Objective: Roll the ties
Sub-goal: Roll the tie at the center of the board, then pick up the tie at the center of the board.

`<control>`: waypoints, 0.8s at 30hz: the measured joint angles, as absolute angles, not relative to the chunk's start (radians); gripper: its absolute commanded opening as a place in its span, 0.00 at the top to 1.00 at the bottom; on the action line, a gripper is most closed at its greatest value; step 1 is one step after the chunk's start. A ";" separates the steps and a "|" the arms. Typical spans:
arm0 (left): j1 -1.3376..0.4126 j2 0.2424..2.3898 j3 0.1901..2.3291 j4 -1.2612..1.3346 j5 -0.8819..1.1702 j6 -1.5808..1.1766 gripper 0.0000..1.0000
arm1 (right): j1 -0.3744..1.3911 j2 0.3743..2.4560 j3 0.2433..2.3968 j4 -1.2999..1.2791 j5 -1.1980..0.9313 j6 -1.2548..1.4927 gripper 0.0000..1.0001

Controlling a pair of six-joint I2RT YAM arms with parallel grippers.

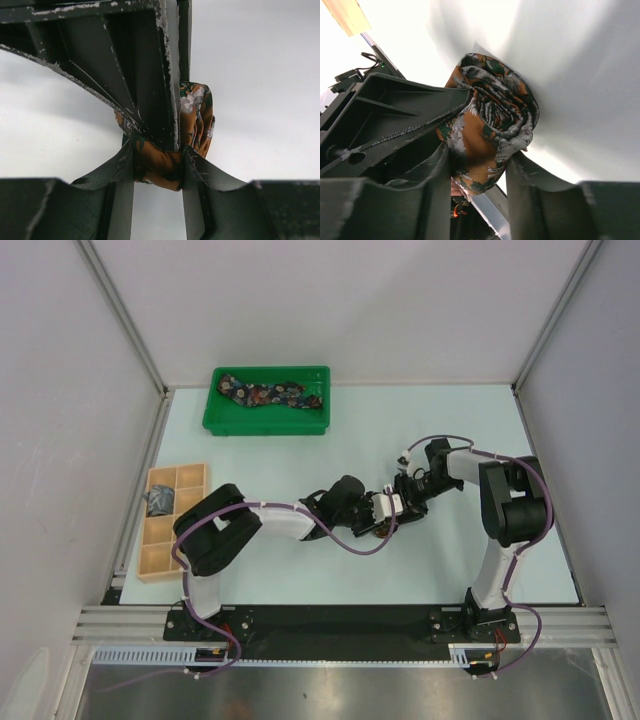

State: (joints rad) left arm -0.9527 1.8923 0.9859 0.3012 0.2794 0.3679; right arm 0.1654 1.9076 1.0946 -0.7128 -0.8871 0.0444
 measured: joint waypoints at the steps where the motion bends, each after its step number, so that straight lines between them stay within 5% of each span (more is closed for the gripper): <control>1: -0.953 1.892 0.984 0.302 0.279 0.368 0.70 | 0.165 1.905 1.094 -0.713 -0.886 0.045 0.73; 6: -0.953 1.889 0.979 0.309 0.275 0.367 0.54 | 0.161 1.895 1.093 -0.721 -0.878 0.033 0.99; 18: -0.934 1.763 0.927 0.200 0.320 0.290 0.09 | 0.163 1.882 1.066 -0.683 -0.921 0.024 1.00; 24: -0.857 1.645 0.912 0.066 0.418 0.196 0.03 | 0.158 1.862 1.066 -0.662 -0.921 0.025 1.00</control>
State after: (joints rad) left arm -0.8566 1.6447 0.9115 0.0662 0.4183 0.1955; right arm 0.1577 1.8618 1.0660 -0.6617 -0.9207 0.0254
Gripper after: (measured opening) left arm 0.951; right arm 0.330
